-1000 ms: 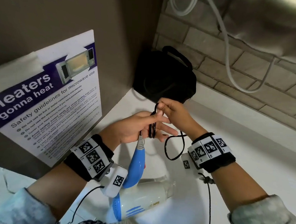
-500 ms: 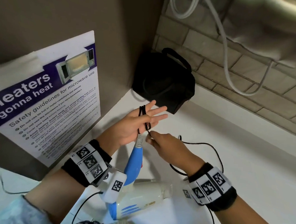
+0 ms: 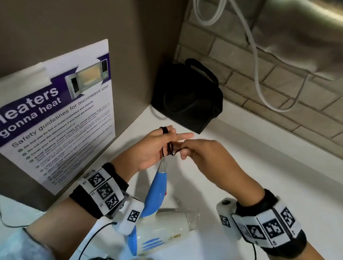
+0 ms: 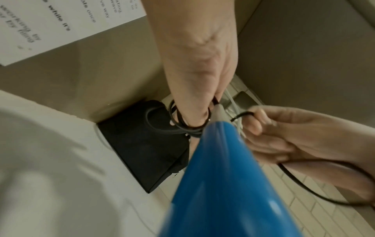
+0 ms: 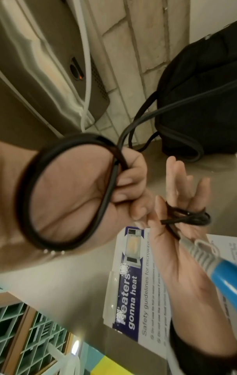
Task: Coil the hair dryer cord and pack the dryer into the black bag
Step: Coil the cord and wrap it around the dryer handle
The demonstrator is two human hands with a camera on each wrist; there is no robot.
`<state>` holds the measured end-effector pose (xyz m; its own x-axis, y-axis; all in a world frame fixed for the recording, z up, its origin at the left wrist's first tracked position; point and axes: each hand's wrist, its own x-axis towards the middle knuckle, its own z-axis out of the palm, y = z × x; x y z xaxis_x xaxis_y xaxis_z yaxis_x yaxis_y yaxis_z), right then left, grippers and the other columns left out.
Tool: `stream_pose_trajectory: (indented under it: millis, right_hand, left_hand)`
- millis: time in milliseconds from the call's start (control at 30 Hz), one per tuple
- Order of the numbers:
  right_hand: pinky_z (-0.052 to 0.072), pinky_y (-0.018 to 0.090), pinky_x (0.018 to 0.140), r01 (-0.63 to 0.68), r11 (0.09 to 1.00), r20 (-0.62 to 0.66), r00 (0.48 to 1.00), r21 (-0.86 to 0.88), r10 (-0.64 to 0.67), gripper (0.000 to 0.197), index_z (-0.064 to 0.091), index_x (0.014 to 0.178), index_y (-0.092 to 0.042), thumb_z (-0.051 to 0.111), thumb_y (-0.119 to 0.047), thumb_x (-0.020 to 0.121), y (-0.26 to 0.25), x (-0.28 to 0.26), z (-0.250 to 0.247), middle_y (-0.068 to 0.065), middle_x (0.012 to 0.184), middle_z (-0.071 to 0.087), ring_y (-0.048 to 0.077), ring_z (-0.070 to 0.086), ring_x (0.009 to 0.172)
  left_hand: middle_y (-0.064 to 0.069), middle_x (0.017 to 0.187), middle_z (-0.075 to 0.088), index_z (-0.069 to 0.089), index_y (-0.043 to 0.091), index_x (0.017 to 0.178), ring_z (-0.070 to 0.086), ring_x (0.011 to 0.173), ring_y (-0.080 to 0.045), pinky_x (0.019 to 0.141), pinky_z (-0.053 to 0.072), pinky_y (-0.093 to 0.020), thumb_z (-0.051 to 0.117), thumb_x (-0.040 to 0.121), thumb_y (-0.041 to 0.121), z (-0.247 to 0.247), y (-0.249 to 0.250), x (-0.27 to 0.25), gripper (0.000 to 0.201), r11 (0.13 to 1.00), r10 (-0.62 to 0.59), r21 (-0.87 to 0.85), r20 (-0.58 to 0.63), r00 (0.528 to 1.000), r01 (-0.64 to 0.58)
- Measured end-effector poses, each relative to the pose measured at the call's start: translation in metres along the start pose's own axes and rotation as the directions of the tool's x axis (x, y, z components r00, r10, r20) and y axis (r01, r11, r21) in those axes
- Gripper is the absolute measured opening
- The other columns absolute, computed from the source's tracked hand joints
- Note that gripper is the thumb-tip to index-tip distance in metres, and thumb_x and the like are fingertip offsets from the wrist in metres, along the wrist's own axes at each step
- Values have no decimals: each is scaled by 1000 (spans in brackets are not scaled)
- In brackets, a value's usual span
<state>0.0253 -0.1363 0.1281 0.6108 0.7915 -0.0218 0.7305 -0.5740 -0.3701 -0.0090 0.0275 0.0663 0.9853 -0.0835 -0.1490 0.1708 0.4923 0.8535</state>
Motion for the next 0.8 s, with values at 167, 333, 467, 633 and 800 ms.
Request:
stream_pose_trajectory:
  millis: [167, 333, 467, 633, 800]
  right_hand:
    - [50, 39, 60, 77, 993, -124, 988, -93, -88, 13, 67, 87, -13, 56, -6, 84, 1, 23, -7, 3, 80, 59, 21, 57, 73]
    - [51, 40, 59, 77, 988, -218, 970, -135, -105, 11, 66, 79, -13, 58, -6, 79, 24, 47, 2, 2, 76, 58, 23, 57, 68]
    - [47, 33, 62, 87, 980, -242, 961, -182, -130, 13, 64, 81, -14, 52, -10, 78, 35, 56, 7, 1, 76, 62, 22, 59, 69]
    - [47, 33, 70, 34, 963, -156, 985, -266, -78, 9, 60, 82, -17, 55, -9, 80, 50, 51, 30, -5, 72, 64, 18, 61, 70]
    - [50, 40, 77, 1, 948, -90, 995, -319, -31, 14, 57, 97, -15, 60, -15, 83, 72, 39, 55, 3, 75, 67, 29, 63, 71]
  left_hand:
    - [4, 72, 64, 49, 10, 80, 69, 83, -18, 102, 47, -37, 18, 103, 37, 20, 10, -11, 47, 998, -45, 58, 90, 995, 40]
    - [-16, 103, 73, 50, 4, 121, 63, 68, -21, 101, 45, -40, 16, 96, 51, 17, 13, -18, 62, 975, -127, 199, 156, 980, 95]
    - [-13, 79, 74, 51, -4, 125, 55, 50, -14, 88, 55, -37, 32, 95, 39, 19, 18, -24, 56, 983, -148, 138, 209, 967, 121]
    - [-6, 58, 68, 62, 1, 105, 40, 33, -5, 89, 55, -40, 35, 97, 25, 24, 21, -33, 37, 988, -142, 102, 288, 947, 117]
    - [0, 41, 53, 68, 3, 94, 28, 27, -1, 75, 57, -34, 33, 100, 14, 14, 18, -33, 37, 996, -84, 11, 189, 978, 84]
